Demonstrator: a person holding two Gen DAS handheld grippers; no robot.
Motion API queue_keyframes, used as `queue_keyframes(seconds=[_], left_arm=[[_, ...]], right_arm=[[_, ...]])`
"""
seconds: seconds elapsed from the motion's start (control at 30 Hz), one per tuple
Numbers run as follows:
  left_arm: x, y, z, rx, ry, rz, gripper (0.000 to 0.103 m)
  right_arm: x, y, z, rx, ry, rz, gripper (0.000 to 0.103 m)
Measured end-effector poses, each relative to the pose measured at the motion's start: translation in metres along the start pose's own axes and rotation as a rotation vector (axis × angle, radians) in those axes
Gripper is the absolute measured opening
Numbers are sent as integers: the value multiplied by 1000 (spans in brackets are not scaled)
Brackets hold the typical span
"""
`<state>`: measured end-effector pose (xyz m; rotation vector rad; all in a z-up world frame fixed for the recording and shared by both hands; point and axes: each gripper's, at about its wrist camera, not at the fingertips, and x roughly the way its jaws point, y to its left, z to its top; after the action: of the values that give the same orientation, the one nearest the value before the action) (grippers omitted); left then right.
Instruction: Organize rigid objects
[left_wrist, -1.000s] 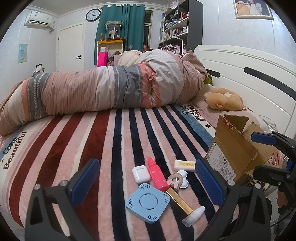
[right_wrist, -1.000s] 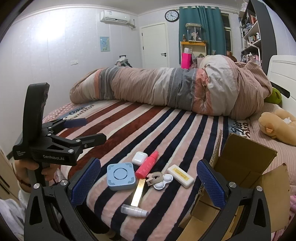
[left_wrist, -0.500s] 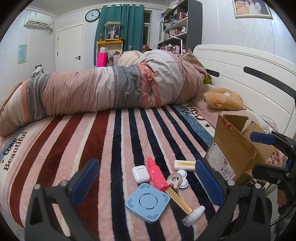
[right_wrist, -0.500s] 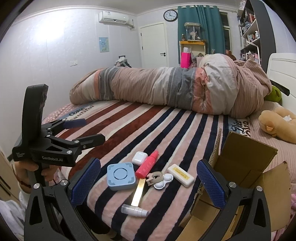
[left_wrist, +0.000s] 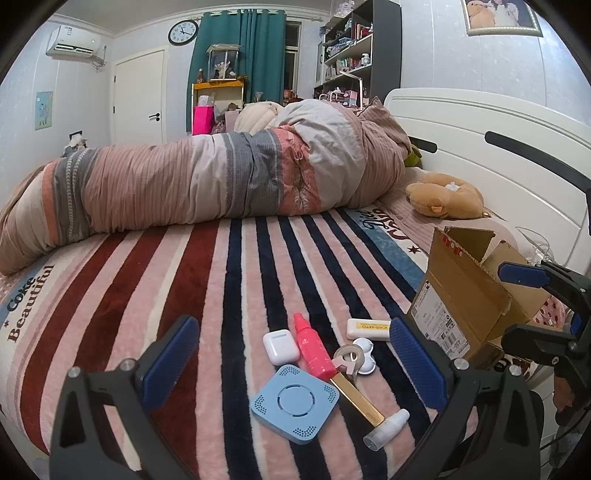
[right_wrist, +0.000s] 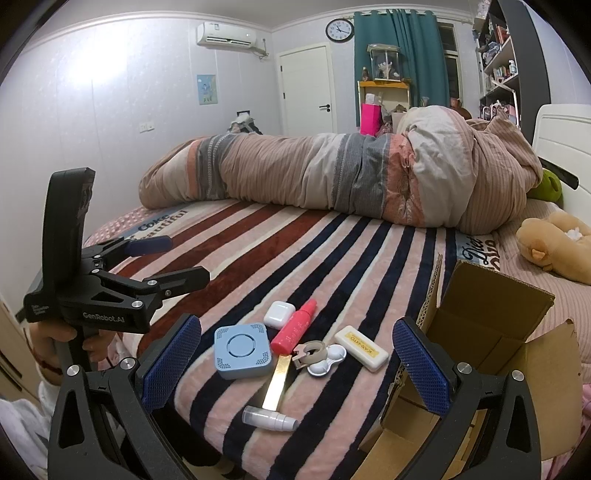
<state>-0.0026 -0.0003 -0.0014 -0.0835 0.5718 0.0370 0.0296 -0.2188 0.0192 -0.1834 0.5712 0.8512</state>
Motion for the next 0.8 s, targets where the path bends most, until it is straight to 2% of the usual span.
queue_keyframes(seconds=[0.67, 0.8], left_arm=[[0, -2, -1, 0, 0, 1, 103], [1, -2, -2, -1, 1, 3, 103]], right_arm=[[1, 0, -1, 4, 1, 1, 103], [-6, 0, -3, -5, -29, -15, 103]])
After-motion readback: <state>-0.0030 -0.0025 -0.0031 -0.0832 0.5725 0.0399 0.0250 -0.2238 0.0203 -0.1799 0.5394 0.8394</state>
